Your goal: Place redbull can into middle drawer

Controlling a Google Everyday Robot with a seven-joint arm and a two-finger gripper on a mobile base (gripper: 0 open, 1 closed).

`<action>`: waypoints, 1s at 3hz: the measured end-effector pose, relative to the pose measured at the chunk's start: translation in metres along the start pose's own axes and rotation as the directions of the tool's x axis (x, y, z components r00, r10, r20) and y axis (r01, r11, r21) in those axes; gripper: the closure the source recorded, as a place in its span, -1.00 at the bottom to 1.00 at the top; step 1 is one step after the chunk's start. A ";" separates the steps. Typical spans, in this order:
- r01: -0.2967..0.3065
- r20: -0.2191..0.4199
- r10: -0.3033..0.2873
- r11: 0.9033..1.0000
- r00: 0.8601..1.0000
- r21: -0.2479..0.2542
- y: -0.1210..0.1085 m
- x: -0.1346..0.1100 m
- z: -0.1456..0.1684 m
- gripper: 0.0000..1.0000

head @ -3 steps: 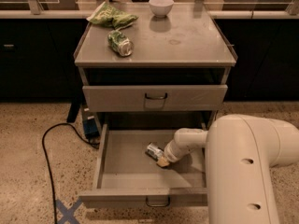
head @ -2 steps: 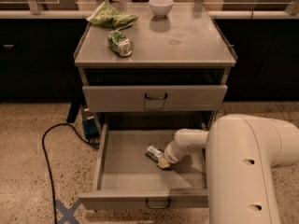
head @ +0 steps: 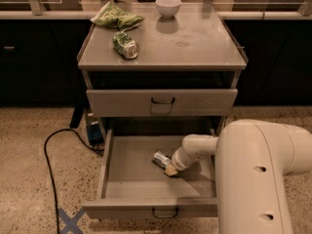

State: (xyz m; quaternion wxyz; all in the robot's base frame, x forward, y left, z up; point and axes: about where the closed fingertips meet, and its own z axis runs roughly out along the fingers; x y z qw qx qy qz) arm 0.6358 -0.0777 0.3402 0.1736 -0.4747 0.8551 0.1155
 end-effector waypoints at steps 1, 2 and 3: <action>0.000 0.000 0.000 1.000 1.000 0.000 0.000 0.000 0.000 -0.54; 0.000 0.000 0.000 1.000 1.000 0.000 0.000 0.000 0.000 -1.00; 0.000 0.000 0.000 1.000 1.000 0.000 0.000 0.000 0.000 -1.00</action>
Offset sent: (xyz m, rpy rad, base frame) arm 0.0000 0.0000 0.0000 0.0000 0.0000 0.0000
